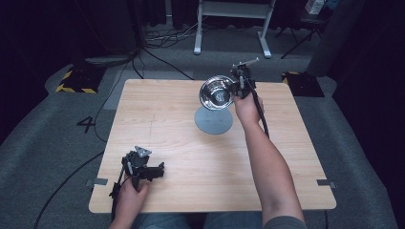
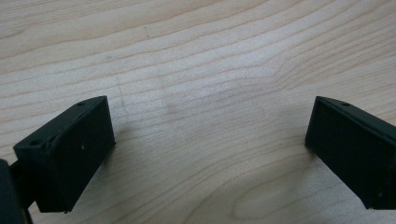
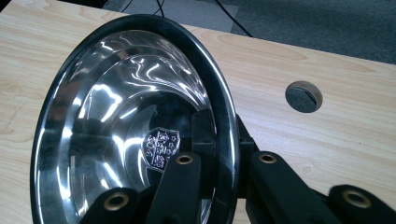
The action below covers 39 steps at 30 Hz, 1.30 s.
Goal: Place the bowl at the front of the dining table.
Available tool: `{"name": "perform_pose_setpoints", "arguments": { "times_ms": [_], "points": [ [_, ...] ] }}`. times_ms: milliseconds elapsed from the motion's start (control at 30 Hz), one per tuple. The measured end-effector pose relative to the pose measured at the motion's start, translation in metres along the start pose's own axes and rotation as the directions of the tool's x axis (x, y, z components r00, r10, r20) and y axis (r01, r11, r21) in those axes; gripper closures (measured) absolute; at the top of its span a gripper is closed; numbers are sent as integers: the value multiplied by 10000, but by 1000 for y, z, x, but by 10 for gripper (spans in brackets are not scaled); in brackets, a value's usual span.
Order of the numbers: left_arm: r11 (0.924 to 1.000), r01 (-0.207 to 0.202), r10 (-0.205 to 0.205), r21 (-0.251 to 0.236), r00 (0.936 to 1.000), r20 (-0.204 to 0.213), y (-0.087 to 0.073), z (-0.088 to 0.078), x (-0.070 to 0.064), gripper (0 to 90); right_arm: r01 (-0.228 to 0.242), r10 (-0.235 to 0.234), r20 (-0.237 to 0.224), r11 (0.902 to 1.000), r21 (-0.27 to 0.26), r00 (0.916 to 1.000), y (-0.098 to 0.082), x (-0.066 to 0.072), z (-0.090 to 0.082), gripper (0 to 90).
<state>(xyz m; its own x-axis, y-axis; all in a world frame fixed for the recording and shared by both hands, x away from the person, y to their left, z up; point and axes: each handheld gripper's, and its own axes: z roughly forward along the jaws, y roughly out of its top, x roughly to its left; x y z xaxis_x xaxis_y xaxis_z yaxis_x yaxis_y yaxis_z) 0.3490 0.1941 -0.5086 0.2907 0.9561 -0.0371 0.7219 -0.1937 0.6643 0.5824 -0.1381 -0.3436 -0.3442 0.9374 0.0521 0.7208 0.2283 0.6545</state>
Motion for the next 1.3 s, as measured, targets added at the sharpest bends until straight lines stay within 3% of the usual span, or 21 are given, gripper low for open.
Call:
{"name": "perform_pose_setpoints", "arguments": {
  "times_ms": [633, 1300],
  "points": [
    [10000, 7, -7, 3, 10000, -2, 2, 2, 0, 11, -524, 526, -7, 9952, 821, 9986, -18, -10, 43, 856],
    [10000, 9, -9, 13, 10000, 11, 2, 2, 0, 11, -932, 1006, -390, 9830, 1583, 9942, -35, -3, 80, 855]
  ]
}}
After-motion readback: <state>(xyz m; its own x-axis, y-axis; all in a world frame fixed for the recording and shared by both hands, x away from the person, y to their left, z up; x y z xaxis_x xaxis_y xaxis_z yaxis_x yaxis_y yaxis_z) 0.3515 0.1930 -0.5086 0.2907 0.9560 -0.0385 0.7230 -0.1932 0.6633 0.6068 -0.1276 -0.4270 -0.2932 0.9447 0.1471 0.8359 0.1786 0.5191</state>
